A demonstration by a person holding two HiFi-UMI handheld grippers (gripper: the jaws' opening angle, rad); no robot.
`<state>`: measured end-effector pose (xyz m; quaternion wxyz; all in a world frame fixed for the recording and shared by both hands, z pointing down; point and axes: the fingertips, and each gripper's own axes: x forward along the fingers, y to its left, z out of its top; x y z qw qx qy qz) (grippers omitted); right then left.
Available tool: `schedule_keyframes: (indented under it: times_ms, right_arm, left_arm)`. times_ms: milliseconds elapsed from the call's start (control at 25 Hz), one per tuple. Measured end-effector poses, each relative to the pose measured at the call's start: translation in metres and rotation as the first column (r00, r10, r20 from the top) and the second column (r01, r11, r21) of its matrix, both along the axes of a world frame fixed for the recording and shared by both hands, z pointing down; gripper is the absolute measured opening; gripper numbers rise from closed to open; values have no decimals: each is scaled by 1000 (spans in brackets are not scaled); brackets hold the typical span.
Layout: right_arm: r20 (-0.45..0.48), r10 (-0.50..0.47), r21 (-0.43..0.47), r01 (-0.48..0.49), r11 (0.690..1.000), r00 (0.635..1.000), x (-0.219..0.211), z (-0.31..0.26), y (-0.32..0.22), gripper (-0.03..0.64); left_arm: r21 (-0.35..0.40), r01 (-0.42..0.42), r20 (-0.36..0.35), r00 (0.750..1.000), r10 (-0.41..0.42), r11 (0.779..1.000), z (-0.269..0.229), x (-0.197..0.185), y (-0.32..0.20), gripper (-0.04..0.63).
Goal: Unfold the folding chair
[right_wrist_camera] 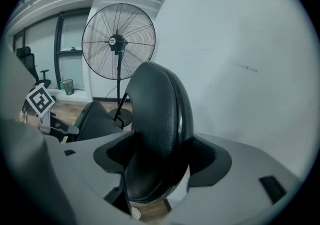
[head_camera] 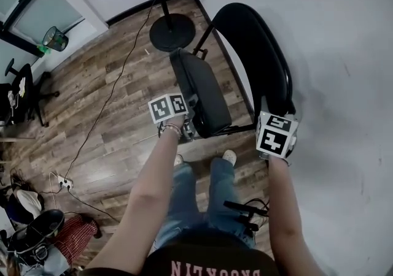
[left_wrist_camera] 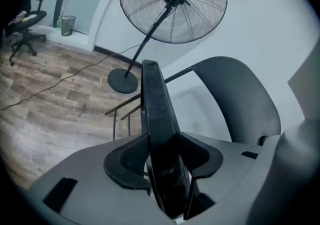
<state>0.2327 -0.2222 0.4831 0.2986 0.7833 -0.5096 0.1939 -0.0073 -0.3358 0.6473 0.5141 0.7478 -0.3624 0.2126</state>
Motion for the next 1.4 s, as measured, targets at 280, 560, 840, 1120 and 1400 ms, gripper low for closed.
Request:
schedule_keyframes:
  times_ms: [280,560,840,1120,1400]
  right_arm:
    - [-4,6,-17,-6,1000,1000,-17,6,-1,304]
    - [-46,44,-34,-45,998,998,-23,13,-3,319]
    - [-65,50,-15,-51,999,997,-32,21,-5,328]
    - [-70,83,-26,-85,996,994,-42,35,-1,337]
    - [-75,108,-47,-111,993,991,-54,41,-6,339]
  left_arm:
    - [-22,0,-6,1000,0,1000,16,-44,0,181]
    - [-30,2,-34,999,-3,1000,29,-71,-2,181]
    - [-65,20,-38,999,-22,998,50,-110,-3,184]
    - [-109,18,-60,998,-25,994,73,-141,0,186]
    - [-135,20,-112,993,-35,991,89,-166,-4,184]
